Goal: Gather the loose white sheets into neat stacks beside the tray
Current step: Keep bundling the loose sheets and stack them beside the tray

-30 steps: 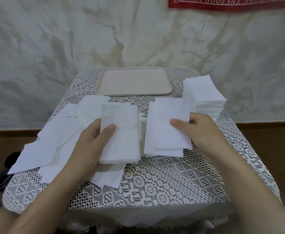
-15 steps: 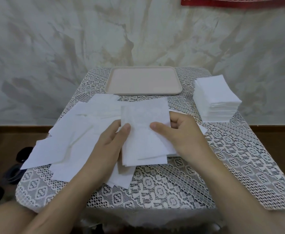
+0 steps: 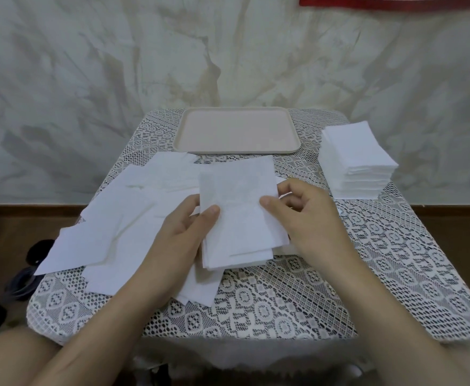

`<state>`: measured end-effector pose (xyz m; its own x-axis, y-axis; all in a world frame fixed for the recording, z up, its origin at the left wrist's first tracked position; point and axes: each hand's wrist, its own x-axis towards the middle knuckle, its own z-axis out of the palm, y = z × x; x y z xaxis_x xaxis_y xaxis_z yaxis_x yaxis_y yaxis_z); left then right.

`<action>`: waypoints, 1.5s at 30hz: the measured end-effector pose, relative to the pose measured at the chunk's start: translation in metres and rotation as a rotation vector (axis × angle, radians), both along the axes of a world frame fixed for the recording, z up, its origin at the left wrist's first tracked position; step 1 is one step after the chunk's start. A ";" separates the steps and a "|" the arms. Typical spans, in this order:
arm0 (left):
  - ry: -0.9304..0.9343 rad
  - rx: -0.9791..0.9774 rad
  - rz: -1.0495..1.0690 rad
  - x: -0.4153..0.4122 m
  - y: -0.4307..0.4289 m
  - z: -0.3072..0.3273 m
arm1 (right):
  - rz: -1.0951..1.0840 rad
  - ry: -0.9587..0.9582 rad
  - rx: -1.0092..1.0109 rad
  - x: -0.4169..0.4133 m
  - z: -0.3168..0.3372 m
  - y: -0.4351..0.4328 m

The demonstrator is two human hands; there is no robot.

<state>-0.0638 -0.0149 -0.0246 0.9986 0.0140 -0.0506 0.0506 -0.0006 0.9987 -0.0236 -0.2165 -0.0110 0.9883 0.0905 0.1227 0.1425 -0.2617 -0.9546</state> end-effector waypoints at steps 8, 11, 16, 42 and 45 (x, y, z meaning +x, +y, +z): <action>-0.015 0.010 -0.002 -0.003 -0.002 0.002 | 0.054 0.052 0.053 -0.012 0.004 -0.010; -0.018 -0.001 -0.009 -0.004 -0.003 0.001 | 0.055 0.072 0.055 -0.014 -0.002 0.000; -0.004 -0.031 -0.009 0.000 0.000 -0.004 | 0.073 0.082 0.080 -0.011 -0.004 0.010; -0.006 0.010 0.099 0.003 0.004 0.002 | -0.001 0.111 -0.207 -0.003 -0.007 -0.028; -0.001 -0.007 0.099 0.007 0.006 0.000 | -0.071 0.090 -0.447 0.006 -0.015 -0.038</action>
